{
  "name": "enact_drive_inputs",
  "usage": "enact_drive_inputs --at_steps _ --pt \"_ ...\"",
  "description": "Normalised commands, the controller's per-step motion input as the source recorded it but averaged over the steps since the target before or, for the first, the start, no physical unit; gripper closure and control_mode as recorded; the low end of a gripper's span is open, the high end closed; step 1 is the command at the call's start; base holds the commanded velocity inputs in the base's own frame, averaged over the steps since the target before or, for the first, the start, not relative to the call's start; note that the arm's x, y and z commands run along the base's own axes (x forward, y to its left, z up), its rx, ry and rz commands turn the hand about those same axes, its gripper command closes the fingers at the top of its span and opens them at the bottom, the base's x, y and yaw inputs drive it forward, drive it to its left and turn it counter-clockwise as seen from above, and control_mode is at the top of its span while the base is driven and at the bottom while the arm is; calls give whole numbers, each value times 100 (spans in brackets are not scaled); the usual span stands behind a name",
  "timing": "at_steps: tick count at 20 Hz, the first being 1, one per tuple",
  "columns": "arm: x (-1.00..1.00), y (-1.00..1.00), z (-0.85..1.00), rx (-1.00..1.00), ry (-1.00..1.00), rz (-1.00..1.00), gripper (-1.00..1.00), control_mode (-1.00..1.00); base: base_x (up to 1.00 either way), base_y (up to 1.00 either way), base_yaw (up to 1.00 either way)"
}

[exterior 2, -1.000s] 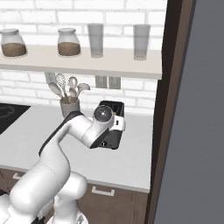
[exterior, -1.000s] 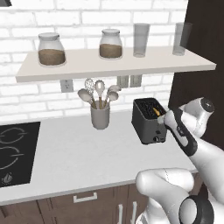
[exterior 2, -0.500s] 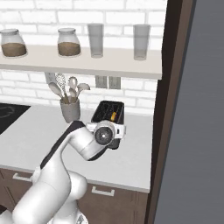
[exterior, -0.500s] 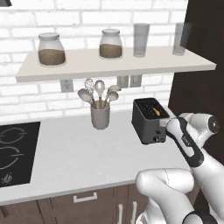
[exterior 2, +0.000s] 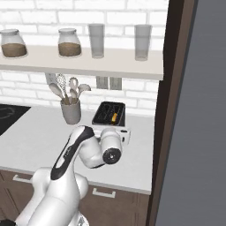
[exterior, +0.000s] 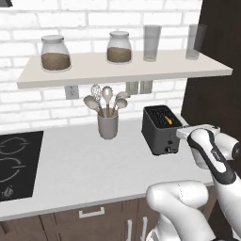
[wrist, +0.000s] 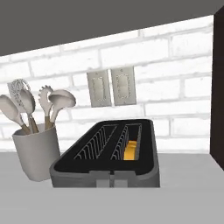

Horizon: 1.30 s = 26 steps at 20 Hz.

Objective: Start the toaster. Once the lever pops up, take the bread to the plate on the dining counter.

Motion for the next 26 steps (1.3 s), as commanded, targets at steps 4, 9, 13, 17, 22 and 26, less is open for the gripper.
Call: enact_drive_inputs --at_steps 4,9,13,17,22,26 --pt "0 0 16 0 -9 0 -100 -100 0 0 0" --pt "0 1 1 0 -4 0 -100 -100 0 0 0" --pt "4 4 0 0 -6 0 -100 -100 0 0 0" --pt "6 5 0 0 -5 0 -100 -100 0 0 0" --pt "0 18 0 0 -5 0 -100 -100 0 0 0" --pt "12 9 0 0 0 0 -100 -100 0 0 0"
